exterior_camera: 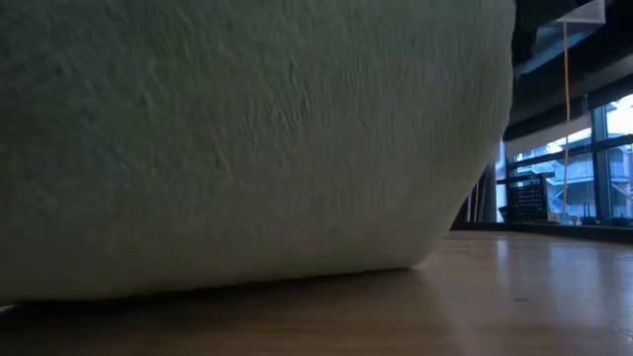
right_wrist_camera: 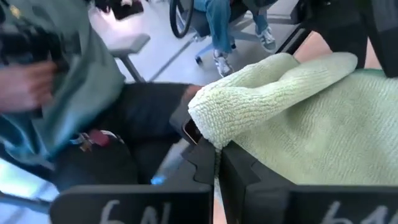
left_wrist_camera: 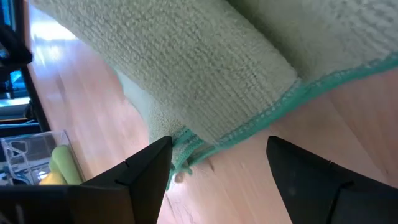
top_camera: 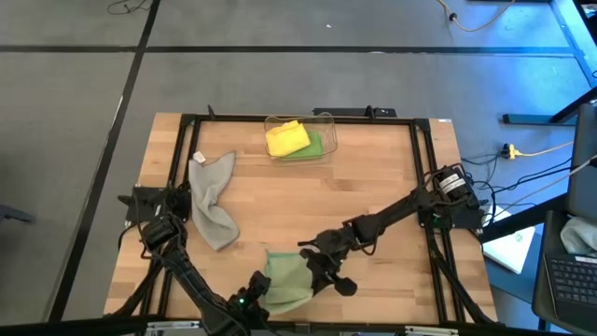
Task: Fold microfiber towels
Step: Fold the light green microfiber cloth
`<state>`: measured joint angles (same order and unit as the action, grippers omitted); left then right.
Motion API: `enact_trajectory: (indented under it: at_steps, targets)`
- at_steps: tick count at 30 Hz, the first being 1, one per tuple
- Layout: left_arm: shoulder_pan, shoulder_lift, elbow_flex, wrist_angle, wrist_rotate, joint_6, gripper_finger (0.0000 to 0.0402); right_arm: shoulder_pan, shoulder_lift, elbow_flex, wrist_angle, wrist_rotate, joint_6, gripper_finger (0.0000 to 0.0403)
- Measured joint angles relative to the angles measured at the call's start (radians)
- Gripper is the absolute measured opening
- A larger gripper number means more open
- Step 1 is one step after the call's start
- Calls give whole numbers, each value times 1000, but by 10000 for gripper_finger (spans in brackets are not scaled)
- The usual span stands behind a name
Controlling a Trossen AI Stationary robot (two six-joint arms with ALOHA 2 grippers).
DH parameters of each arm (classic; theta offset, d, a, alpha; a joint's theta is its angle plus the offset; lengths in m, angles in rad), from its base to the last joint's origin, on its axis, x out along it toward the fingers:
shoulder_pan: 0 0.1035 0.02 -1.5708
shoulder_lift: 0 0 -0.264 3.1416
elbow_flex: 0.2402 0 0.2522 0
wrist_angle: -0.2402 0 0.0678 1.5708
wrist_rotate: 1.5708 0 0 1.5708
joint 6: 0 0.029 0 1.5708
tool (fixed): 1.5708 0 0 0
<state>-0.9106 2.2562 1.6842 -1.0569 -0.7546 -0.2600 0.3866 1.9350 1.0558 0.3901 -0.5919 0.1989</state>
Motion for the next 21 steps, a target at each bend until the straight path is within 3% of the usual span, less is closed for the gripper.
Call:
enact_trajectory:
  at_steps: [7, 14, 21]
  targets:
    - [1, 0, 0, 0, -44, 0, 259, 0, -1, -36, 34, -5, 159, 8]
    - [1, 0, 0, 5, -48, -2, 259, 0, -8, -165, 314, -5, 293, 8]
    - [8, 0, 0, 56, -89, 0, 259, 0, -92, -249, 432, 45, 271, 9]
